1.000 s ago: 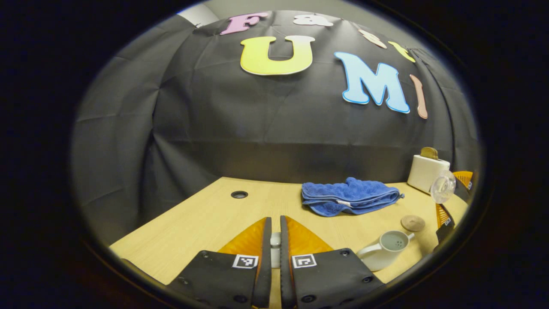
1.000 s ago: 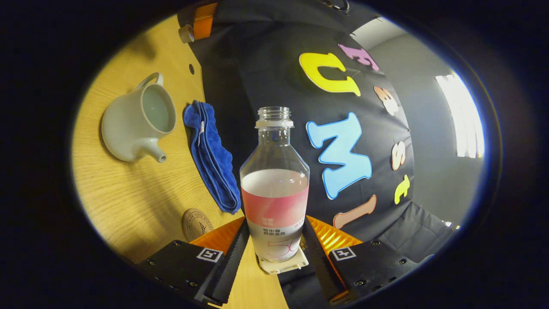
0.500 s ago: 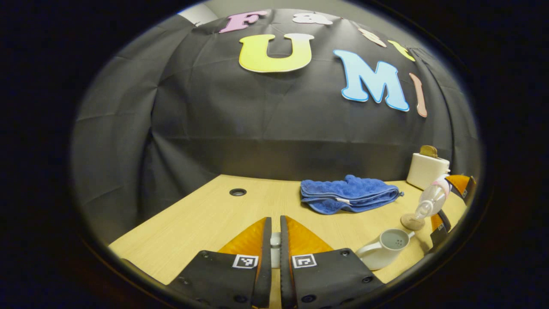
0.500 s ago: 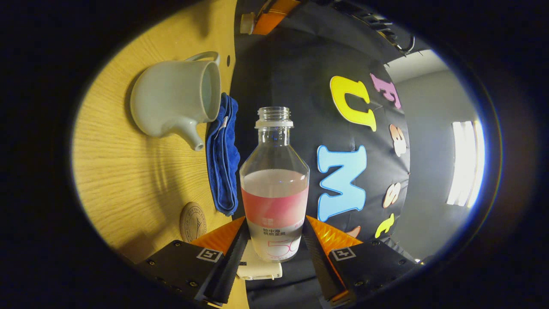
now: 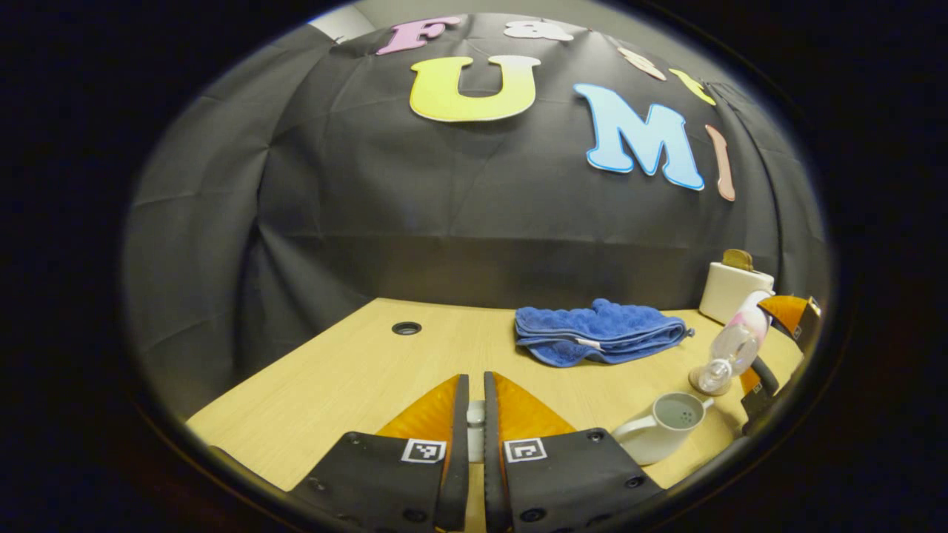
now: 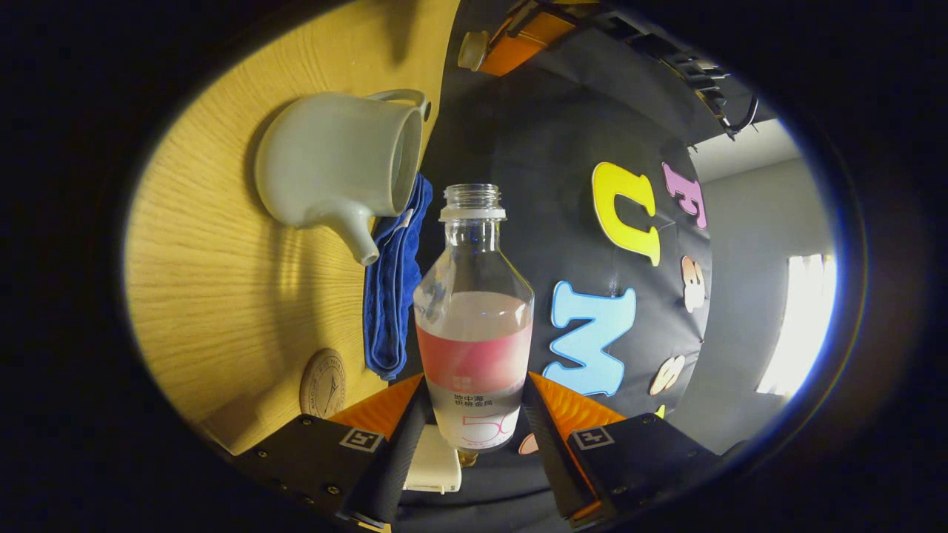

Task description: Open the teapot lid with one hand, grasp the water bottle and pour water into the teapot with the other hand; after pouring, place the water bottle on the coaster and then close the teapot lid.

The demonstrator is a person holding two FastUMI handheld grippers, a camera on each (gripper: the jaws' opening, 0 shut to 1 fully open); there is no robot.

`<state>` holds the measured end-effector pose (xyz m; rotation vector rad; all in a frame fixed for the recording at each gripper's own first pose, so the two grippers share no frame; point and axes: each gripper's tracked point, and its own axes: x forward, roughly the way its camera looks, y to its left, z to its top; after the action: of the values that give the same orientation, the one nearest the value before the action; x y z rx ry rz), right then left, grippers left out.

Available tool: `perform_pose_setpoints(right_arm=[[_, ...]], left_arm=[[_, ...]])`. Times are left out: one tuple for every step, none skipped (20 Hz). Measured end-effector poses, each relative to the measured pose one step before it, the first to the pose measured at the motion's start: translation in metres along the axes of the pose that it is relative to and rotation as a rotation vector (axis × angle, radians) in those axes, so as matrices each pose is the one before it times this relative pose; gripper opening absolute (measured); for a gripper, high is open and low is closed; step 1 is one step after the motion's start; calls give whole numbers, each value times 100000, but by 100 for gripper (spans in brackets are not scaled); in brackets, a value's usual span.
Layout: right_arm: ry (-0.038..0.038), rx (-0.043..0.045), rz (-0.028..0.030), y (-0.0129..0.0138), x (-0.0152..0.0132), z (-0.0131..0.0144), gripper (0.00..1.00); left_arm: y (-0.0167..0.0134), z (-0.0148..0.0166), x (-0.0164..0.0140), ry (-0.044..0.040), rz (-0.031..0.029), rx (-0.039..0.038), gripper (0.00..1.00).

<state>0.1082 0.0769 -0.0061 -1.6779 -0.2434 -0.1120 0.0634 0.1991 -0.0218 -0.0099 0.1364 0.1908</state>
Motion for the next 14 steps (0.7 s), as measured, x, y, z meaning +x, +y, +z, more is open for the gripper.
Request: perform_pose_setpoints(right_arm=[[-378, -1107, -604, -206, -57, 15, 77], [-381, -853, -540, -193, -2, -55, 77], [-344, -639, -164, -204, 196, 41, 77], [-362, -499, -417, -168, 149, 37, 77], [-345, -479, -280, -180, 25, 36, 77], [-353, -474, -377, -132, 112, -53, 77], [-377, -642, -348, -109, 30, 105, 77], [-199, -610, -430, -175, 142, 137, 77], [-153, -498, -344, -144, 100, 17, 77], [-78, -419, -358, -337, 202, -115, 77], [-146, -485, -437, -168, 60, -57, 77], [-155, -671, -429, -177, 16, -78, 77], [-135, -678, -678, -295, 145, -34, 77], [-141, -618, -474, -205, 130, -42, 77]], left_arm=[[12, 16, 32, 71, -18, 19, 15], [-39, -47, -51, 119, -66, 61, 15], [-16, 12, 29, 104, -3, 58, 15], [-126, 1, 117, 163, -95, 46, 15], [-17, -35, 109, 140, -52, 34, 15], [-23, -94, -14, 95, -16, 5, 15], [-75, 24, 8, 122, -59, 28, 15], [0, -61, -21, 58, 18, 23, 15], [-10, 36, 14, 65, -16, 43, 15], [59, -138, -5, 75, -10, 8, 15], [-21, 57, 51, 107, -47, 28, 15], [-20, -71, -75, 77, 2, 5, 15], [-111, 50, 7, 158, -100, -2, 15], [-35, -108, -7, 131, -43, 8, 15]])
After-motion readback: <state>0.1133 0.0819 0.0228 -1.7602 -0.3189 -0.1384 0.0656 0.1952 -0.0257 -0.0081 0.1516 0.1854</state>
